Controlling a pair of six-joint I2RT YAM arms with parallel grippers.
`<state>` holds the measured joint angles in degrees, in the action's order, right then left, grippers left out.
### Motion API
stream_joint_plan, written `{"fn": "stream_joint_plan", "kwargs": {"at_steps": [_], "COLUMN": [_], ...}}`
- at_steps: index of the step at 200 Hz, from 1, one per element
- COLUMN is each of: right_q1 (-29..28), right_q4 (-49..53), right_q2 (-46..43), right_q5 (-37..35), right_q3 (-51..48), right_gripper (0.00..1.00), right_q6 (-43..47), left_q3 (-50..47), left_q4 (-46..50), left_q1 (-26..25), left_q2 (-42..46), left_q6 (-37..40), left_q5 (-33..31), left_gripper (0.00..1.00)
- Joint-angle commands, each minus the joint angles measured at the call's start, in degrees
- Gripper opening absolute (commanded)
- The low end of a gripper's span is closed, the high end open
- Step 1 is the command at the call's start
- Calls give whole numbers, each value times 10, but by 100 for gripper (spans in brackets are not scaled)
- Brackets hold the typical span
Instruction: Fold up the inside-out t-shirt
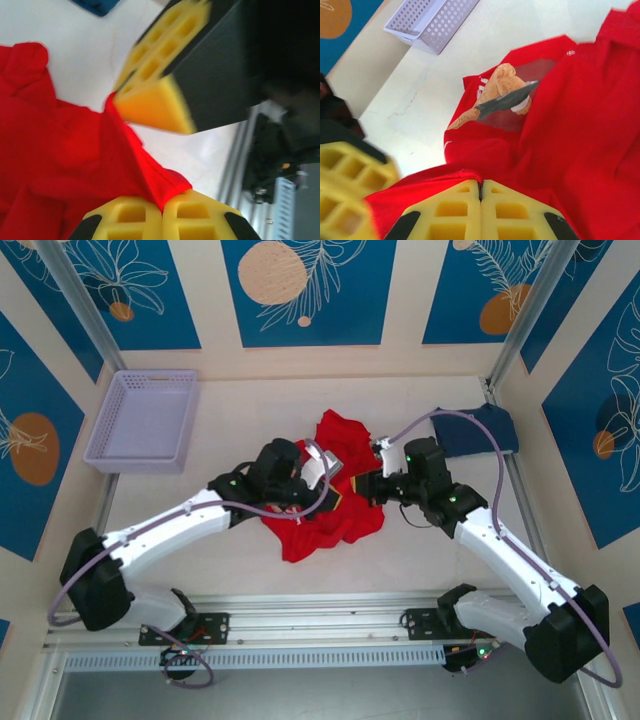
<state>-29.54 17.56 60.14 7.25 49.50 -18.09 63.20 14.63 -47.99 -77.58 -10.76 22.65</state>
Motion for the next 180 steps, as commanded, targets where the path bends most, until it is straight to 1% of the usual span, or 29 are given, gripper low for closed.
{"fn": "stream_joint_plan", "kwargs": {"at_steps": [1, 16, 32, 45, 54, 68, 78, 87, 92, 98, 114, 125, 134, 149, 158, 172, 175, 180], "right_q1": [-26, -43, -63, -76, -85, -104, -120, -137, -146, -156, -173, -174, -174, -171, -169, -156, -153, -146], "right_q4": [54, 78, 81, 70, 51, 2, -37, -68, -84, -104, -150, -162, -159, -148, -135, -103, -94, -81], "right_q2": [27, 43, 31, 3, -21, -47, -54, -50, -46, -40, -22, -7, 5, 12, 9, 5, 5, 5], "right_q5": [-156, -171, -178, -164, -141, -103, -91, -94, -101, -112, -140, -162, -184, -207, -225, -248, -253, -259], "right_q3": [53, 74, 65, 43, 19, -29, -59, -80, -90, -101, -123, -126, -122, -114, -109, -97, -93, -87], "right_gripper": [1, 10, 23, 31, 35, 43, 48, 63, 68, 70, 70, 67, 60, 44, 32, 9, 5, 1], "right_q6": [47, 47, 49, 51, 51, 36, 20, 10, 7, 5, 4, 1, 3, 6, 6, 4, 4, 2], "left_q3": [11, 16, 30, 41, 44, 46, 49, 50, 50, 50, 48, 49, 49, 47, 47, 51, 51, 51], "left_q4": [48, 56, 81, 99, 101, 96, 92, 89, 88, 88, 87, 88, 89, 92, 96, 108, 111, 113], "left_q1": [21, 25, 27, 27, 27, 27, 26, 26, 26, 26, 26, 27, 27, 28, 28, 31, 31, 34], "left_q2": [31, 31, 23, 18, 16, 11, 8, 7, 6, 6, 8, 8, 10, 13, 15, 18, 19, 21], "left_q6": [-65, -95, -112, -121, -126, -132, -137, -139, -139, -140, -142, -142, -141, -139, -135, -127, -125, -122], "left_q5": [72, 45, -13, -67, -89, -99, -97, -95, -95, -96, -102, -103, -103, -107, -106, -105, -102, -97], "left_gripper": [0, 0, 0, 0, 0, 0, 0, 0, 0, 0, 0, 0, 0, 0, 0, 0, 0, 0]}}
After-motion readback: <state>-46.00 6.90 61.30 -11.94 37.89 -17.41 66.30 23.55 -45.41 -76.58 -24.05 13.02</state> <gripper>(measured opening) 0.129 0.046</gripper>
